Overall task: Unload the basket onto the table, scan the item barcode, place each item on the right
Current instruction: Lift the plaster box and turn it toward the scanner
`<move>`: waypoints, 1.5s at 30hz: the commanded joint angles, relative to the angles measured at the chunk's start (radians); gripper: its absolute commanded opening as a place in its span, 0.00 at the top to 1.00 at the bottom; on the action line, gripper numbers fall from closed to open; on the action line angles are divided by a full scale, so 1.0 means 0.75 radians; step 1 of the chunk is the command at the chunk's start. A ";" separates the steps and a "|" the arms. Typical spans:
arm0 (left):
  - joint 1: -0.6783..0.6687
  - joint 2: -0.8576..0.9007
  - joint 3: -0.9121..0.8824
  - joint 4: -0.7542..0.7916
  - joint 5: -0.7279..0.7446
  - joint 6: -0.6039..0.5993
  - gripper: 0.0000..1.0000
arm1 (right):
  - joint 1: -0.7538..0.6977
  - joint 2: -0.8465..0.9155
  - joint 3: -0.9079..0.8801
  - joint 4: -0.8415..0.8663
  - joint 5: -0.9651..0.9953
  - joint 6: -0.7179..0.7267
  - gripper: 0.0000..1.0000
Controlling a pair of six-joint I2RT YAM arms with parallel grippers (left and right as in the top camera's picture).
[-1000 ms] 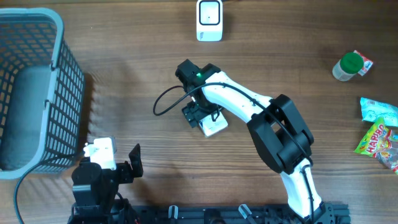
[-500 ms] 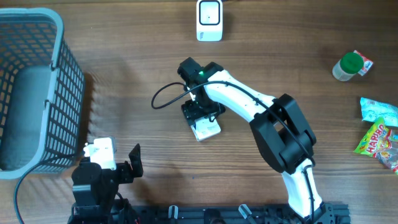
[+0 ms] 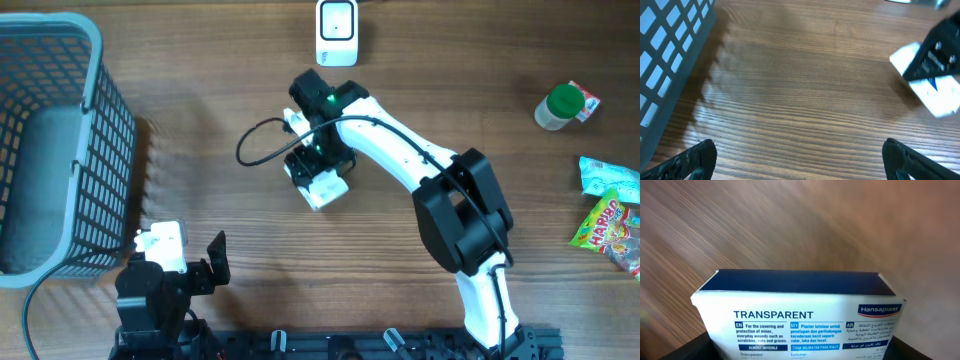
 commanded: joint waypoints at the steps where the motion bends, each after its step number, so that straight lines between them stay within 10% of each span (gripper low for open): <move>1: 0.006 -0.007 -0.007 0.003 0.015 0.006 0.00 | -0.004 -0.111 0.090 0.076 -0.044 -0.181 0.37; 14: 0.006 -0.007 -0.008 0.003 0.015 0.006 0.00 | -0.004 -0.283 0.090 0.625 -0.376 -0.486 0.30; 31: 0.006 -0.007 -0.008 0.003 0.015 0.006 0.00 | -0.004 -0.282 0.090 1.128 -0.789 -1.974 0.30; 45: 0.006 -0.007 -0.008 0.003 0.015 0.006 0.00 | 0.013 -0.296 0.090 1.285 -0.939 -2.575 0.29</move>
